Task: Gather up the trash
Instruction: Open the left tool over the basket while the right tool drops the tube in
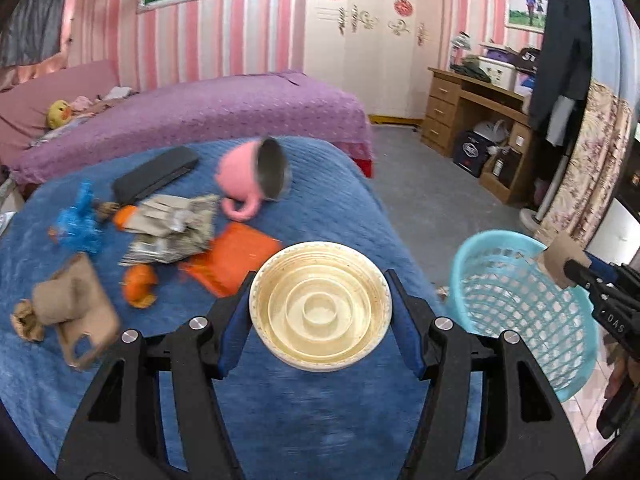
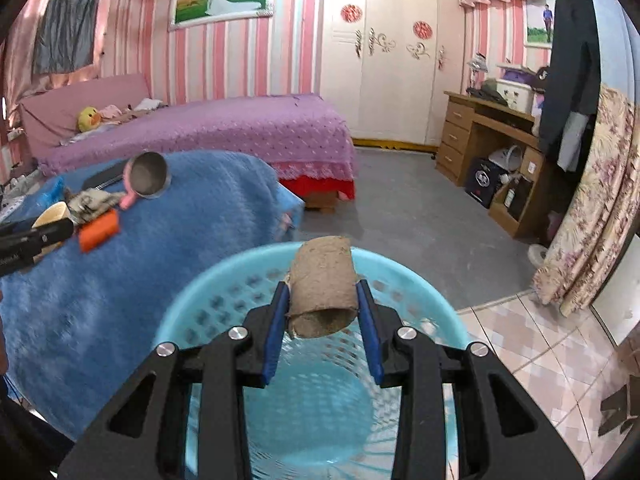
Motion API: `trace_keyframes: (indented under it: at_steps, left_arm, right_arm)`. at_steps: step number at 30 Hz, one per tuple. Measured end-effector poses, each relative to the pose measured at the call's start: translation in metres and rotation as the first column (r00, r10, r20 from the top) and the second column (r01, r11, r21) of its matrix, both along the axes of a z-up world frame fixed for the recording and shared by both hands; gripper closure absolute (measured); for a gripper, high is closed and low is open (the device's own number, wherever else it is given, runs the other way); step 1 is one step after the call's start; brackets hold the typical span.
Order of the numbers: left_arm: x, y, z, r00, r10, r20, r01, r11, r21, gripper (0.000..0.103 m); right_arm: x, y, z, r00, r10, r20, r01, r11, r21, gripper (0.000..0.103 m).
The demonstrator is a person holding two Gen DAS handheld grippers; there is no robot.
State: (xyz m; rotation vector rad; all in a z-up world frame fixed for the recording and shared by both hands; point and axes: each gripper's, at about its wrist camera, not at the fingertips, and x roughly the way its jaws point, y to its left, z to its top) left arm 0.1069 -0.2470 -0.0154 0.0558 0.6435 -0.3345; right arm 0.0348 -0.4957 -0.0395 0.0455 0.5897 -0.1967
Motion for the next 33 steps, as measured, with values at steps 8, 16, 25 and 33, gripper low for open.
trace_keyframes:
  at_steps: [8,16,25,33]
  left_arm:
    - [-0.008,-0.075,-0.004,0.991,-0.132,0.002,0.132,0.991,0.011,0.042]
    - [-0.023,-0.14,-0.007,0.968,-0.25,0.006,0.25,0.968,0.023,0.042]
    - [-0.002,-0.151,-0.014,0.975,-0.221,-0.023,0.221,0.975,0.023,0.022]
    - [0.015,-0.123,-0.006,0.991,-0.129,0.031,0.126,0.989,0.08,0.01]
  right_arm:
    - [-0.003,-0.032,-0.016,0.996,-0.076,-0.037,0.076,0.997,0.002,0.068]
    - [-0.016,-0.067,-0.018,0.986,-0.168,0.007,0.167,0.983,0.078,0.068]
    - [-0.011,-0.065,-0.021,0.988,-0.157,0.014,0.155,0.984,0.089,0.068]
    - [-0.012,-0.062,-0.023,0.989,-0.146,0.017,0.144,0.986,0.087,0.068]
